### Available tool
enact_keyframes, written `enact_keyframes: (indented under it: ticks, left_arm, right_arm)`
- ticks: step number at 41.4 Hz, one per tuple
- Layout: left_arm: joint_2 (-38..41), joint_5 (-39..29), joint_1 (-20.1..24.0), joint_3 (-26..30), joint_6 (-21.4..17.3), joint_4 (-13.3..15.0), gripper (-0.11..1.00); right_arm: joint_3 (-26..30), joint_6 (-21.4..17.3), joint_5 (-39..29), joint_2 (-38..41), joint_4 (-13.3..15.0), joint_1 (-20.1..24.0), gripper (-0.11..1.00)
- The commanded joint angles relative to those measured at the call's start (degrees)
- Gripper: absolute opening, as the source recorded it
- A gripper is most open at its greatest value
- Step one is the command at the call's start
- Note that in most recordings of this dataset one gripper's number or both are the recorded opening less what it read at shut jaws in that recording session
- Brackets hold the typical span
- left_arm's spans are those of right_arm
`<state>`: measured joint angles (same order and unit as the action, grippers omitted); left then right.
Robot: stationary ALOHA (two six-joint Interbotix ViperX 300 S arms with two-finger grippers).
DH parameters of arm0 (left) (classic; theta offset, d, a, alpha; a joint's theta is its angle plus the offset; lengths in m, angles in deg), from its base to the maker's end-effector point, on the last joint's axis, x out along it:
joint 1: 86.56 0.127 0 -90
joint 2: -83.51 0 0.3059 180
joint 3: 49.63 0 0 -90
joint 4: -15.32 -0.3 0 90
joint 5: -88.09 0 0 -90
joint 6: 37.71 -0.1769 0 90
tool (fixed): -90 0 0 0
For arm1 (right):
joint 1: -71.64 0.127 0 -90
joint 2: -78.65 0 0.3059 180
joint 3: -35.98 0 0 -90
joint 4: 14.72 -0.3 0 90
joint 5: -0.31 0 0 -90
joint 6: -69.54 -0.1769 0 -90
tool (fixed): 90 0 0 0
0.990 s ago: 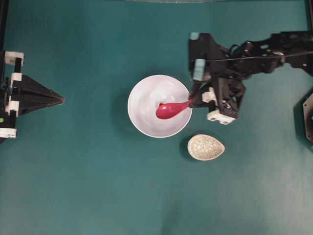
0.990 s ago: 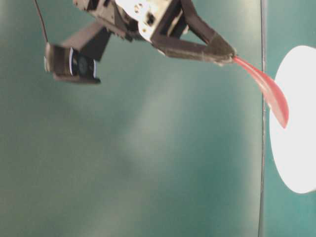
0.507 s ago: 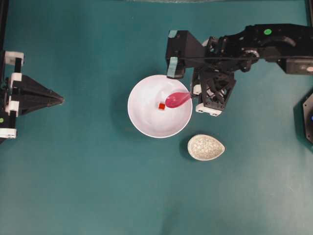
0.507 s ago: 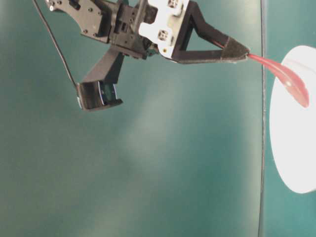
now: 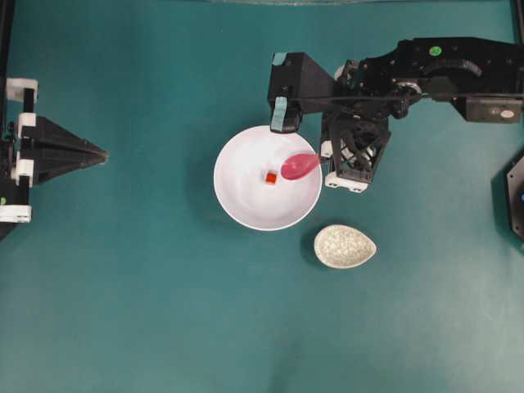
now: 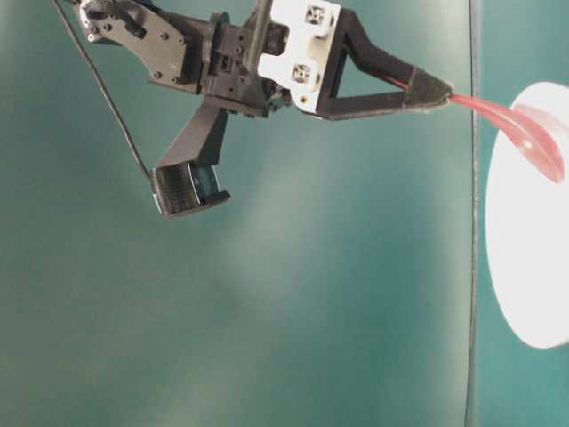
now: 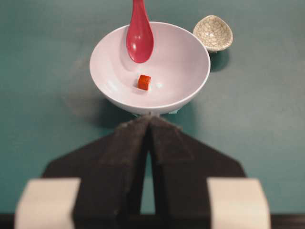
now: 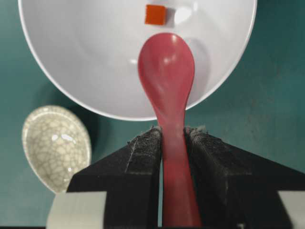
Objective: Grip the spoon and scoop the red block from the bowl with right arm.
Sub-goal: 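Lower the spoon bowl into the white bowl beside the red cube, then push the spoon under the red cube toward the bowl's left side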
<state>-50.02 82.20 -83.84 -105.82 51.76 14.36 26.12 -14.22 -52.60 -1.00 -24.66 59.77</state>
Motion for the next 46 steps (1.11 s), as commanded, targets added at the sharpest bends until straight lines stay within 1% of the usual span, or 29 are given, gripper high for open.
enact_keyframes:
  ticks: [1, 9, 20, 28, 39, 46]
  left_arm:
    - [0.4, 0.6, 0.1, 1.0, -0.1, -0.2, 0.01]
    - [0.4, 0.5, 0.1, 1.0, -0.1, -0.2, 0.01]
    - [0.4, 0.5, 0.1, 1.0, -0.1, -0.2, 0.01]
    - [0.4, 0.5, 0.1, 1.0, -0.1, -0.2, 0.01]
    - [0.4, 0.6, 0.2, 1.0, -0.1, -0.2, 0.01]
    - [0.4, 0.6, 0.2, 1.0, -0.1, -0.2, 0.01]
  right_arm:
    - [1.5, -0.3, 0.0, -0.4, 0.0, 0.5, 0.24]
    - [1.5, -0.3, 0.2, 0.8, 0.0, 1.4, 0.24]
    - [1.5, -0.4, 0.5, 1.5, 0.1, 1.4, 0.24]
    - [1.5, -0.4, 2.1, 2.2, 0.1, 1.4, 0.24]
    - [1.5, -0.4, 2.5, 3.3, 0.1, 1.4, 0.24]
    - [1.5, -0.8, 4.5, 3.7, 0.0, 1.4, 0.24]
